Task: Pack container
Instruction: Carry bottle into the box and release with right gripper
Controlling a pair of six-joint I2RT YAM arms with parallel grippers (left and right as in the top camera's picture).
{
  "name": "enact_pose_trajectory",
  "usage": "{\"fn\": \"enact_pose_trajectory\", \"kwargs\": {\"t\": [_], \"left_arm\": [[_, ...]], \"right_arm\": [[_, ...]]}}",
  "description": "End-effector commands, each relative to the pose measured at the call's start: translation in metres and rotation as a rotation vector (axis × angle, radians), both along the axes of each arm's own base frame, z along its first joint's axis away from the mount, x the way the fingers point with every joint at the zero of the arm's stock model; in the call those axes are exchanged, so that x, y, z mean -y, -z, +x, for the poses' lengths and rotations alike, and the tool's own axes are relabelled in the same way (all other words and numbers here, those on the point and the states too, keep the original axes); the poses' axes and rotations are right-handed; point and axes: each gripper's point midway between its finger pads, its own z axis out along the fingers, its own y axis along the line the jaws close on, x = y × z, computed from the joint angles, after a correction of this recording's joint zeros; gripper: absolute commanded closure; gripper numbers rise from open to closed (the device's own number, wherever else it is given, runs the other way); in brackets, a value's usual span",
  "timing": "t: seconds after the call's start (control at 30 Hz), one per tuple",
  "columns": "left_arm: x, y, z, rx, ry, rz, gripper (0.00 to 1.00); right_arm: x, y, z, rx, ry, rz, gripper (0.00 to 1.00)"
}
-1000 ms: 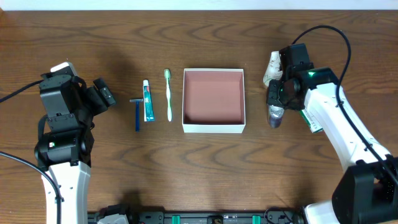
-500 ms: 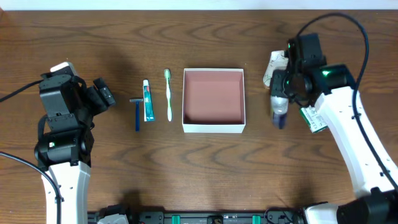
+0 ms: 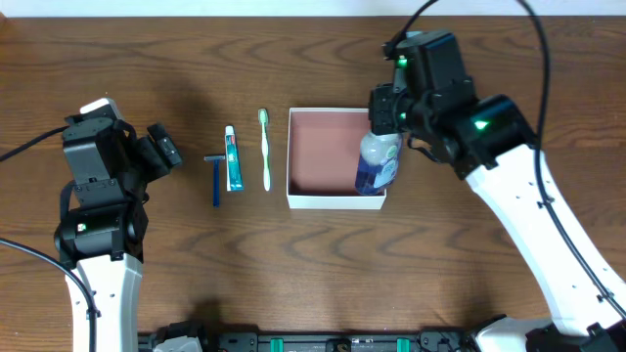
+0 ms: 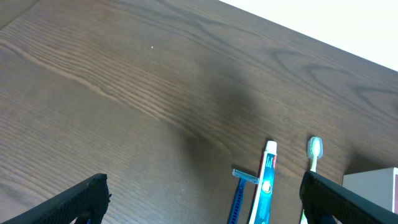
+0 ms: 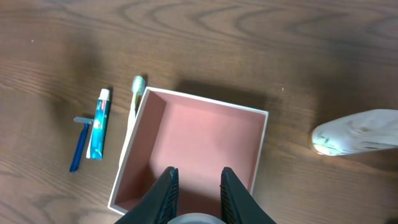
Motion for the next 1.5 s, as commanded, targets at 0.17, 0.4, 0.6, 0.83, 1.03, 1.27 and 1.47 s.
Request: {"fn": "enact_pose_trajectory", "kwargs": {"t": [0.17, 0.4, 0.6, 0.83, 1.03, 1.27, 1.47], "left_arm": [[-0.003, -0.010, 0.002, 0.016, 0.002, 0.024, 0.02], [-0.003, -0.010, 0.002, 0.017, 0.002, 0.024, 0.02], [-0.003, -0.010, 0.002, 0.017, 0.002, 0.024, 0.02], [-0.003, -0.010, 0.002, 0.016, 0.002, 0.024, 0.02], [-0.003, -0.010, 0.002, 0.016, 0.002, 0.024, 0.02], [-0.003, -0.010, 0.002, 0.017, 0.002, 0.024, 0.02], [-0.003, -0.010, 0.002, 0.016, 0.002, 0.024, 0.02]], "right_arm": [[-0.031, 0.021, 0.018, -0.033, -0.051, 0.052, 0.89], [-0.069, 0.062, 0.026, -0.039, -0.136, -0.023, 0.85], [-0.092, 0.079, 0.044, 0.027, -0.194, -0.058, 0.83], [-0.100, 0.064, 0.065, 0.155, -0.218, -0.066, 0.83], [-0.106, 0.062, 0.073, 0.197, -0.228, -0.059, 0.83], [-0.117, 0.092, 0.089, 0.194, -0.229, -0.061, 0.83], [-0.123, 0.097, 0.098, 0.225, -0.239, -0.059, 0.80]]}}
